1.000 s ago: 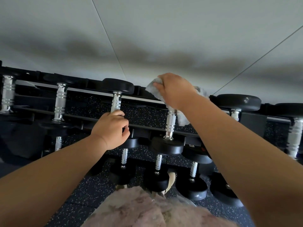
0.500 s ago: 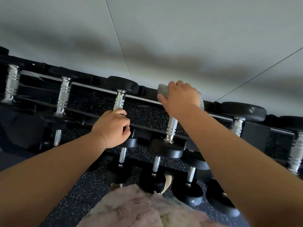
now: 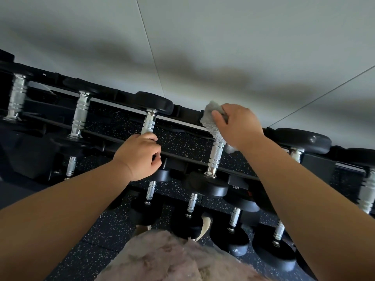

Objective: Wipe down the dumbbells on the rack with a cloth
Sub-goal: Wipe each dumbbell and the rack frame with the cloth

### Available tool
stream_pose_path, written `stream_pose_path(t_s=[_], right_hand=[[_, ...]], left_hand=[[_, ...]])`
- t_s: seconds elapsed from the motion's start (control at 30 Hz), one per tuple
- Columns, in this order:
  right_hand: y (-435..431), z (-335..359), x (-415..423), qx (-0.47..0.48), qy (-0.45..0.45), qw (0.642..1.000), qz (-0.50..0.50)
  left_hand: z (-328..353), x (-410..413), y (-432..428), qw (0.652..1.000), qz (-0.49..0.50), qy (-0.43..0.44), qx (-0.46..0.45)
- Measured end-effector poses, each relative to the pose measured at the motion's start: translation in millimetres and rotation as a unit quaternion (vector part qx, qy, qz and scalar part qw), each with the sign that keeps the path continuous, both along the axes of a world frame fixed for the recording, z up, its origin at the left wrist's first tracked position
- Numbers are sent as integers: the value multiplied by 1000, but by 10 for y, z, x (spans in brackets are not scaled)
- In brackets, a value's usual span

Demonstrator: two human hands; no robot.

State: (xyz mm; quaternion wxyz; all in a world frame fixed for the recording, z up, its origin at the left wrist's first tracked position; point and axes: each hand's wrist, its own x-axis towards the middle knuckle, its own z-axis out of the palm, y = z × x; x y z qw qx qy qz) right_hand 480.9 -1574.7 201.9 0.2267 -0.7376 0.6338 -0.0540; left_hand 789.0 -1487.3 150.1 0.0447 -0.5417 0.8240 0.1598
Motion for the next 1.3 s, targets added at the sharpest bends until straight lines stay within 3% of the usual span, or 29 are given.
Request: stream_pose_path(t_s=[0.27,0.33,0.43,0.53,0.6,0.7,0.8,0.9,0.97,1.1,1.17,1.3], right_hand=[[-469,214,121,242,123,960,74],[-422,192,146,219,111,968,48],[-185,109,127,94,89,992,-6],[151,-13,14,-17,-52,998,-41],[186,-41,-28,-52,-86,994,-33],[-122,63,30,59,14,998,2],[-405,259,172,173,107,975,87],[-422,258,271,148,132,968,157],[-314,152,216,77,97,983,138],[7,-29,-46,-36,-62,996,48],[124,-77,-141,-36,-109,993,-18],[116,-147,-143,54,-157,975,-147]], left_hand=[[-12,16,-7,1000,0,1,8],[-7,15,-5,1000,2,2,8],[1,13,-4,1000,3,4,9],[12,11,-10,1000,4,6,16],[21,6,-10,1000,4,6,18],[27,7,-12,1000,8,7,15],[20,10,-8,1000,3,5,17],[23,8,-12,1000,2,2,12],[29,3,-14,1000,0,-1,13],[27,5,-16,1000,-3,-2,13],[12,12,-15,1000,-3,-1,15],[6,9,-15,1000,0,-5,17]])
